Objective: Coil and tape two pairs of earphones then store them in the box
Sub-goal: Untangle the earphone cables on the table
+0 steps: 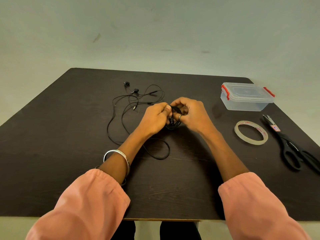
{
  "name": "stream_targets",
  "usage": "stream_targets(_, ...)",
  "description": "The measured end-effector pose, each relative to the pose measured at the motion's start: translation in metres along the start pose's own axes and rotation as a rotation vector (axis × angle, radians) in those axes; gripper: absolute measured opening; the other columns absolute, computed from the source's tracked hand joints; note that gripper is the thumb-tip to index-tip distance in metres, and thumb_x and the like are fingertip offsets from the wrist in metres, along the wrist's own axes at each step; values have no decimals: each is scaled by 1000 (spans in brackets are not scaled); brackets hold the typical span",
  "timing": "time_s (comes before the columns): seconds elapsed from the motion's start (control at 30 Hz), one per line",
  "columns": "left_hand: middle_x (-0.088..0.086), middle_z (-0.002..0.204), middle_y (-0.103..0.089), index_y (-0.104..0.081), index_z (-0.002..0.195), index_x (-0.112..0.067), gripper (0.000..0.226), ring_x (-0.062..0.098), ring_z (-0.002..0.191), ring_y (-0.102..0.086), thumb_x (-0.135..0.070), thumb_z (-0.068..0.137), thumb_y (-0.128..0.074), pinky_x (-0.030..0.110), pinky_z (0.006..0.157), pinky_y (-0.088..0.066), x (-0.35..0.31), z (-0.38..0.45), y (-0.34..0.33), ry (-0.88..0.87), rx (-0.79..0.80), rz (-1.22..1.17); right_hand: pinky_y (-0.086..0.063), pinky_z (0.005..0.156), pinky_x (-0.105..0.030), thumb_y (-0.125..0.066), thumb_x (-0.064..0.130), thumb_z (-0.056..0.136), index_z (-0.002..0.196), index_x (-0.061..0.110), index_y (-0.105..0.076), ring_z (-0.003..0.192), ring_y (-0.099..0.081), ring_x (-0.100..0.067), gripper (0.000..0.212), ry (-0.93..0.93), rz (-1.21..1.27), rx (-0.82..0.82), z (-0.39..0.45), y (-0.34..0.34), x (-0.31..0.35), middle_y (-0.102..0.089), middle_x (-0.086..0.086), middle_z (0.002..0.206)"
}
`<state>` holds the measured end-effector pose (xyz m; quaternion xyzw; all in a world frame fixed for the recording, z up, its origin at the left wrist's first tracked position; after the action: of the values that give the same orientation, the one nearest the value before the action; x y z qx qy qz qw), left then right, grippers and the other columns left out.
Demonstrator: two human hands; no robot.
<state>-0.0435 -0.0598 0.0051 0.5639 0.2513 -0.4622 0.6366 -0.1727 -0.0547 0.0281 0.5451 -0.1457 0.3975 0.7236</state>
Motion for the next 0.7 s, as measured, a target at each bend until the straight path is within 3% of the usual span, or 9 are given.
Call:
stream_targets(0.13, 4, 66, -59, -56, 75, -14, 32, 14, 62, -57, -16, 101, -38, 25, 57, -48, 4, 1, -2, 49, 17, -99, -58, 76, -36, -72, -2, 78, 105, 20, -63, 80, -68, -17, 36, 32, 43, -25, -1, -2, -2, -69, -1, 95)
stream_targets(0.27, 1, 68, -56, -55, 73, -18, 33, 14, 62, -53, -18, 102, -38, 34, 60, -49, 7, 4, 0, 67, -11, -77, -58, 61, -29, -61, -14, 79, 102, 21, -65, 57, -59, -6, 42, 57, 134, -63, -3, 1, 2, -65, -1, 95)
stream_targets(0.4, -5, 68, -50, -52, 82, -15, 26, 8, 60, -46, -20, 103, -39, 24, 57, -38, 2, 4, 2, -26, -31, 51, -52, 63, -21, -54, -14, 84, 92, 15, -68, 70, -64, -6, 34, 47, 302, -101, -4, 1, 3, -66, -2, 91)
stream_targets(0.5, -1, 70, -55, -56, 89, -12, 20, 9, 58, -51, -17, 102, -42, 23, 54, -41, -7, 3, 7, -143, -136, 156, -53, 66, -23, -55, -9, 85, 91, 15, -67, 81, -66, -16, 28, -1, 370, -162, -4, -1, -1, -67, -2, 91)
stream_targets(0.6, 0, 71, -61, -64, 102, -8, 18, 17, 50, -62, -14, 101, -46, 25, 46, -53, -6, 1, 8, -92, -222, 11, -55, 70, -26, -57, -5, 85, 90, 16, -67, 83, -65, -13, 24, -28, 376, -238, -3, -4, -3, -68, 0, 90)
stream_targets(0.7, 0, 71, -63, -66, 110, -9, 19, 13, 54, -65, -13, 98, -52, 25, 45, -55, 0, -1, 10, -7, -272, -157, -50, 67, -18, -59, -2, 86, 90, 14, -67, 80, -63, -7, 19, -9, 308, -279, -3, -4, -2, -67, 6, 87)
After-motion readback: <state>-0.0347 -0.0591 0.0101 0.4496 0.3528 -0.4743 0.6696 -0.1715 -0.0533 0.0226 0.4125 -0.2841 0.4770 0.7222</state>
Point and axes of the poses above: each hand's wrist, its own z-axis towards the middle knuckle, its own y-axis out of the back of the hand, x = y × z, the point moved 6 cm from there along z, towards the middle knuckle
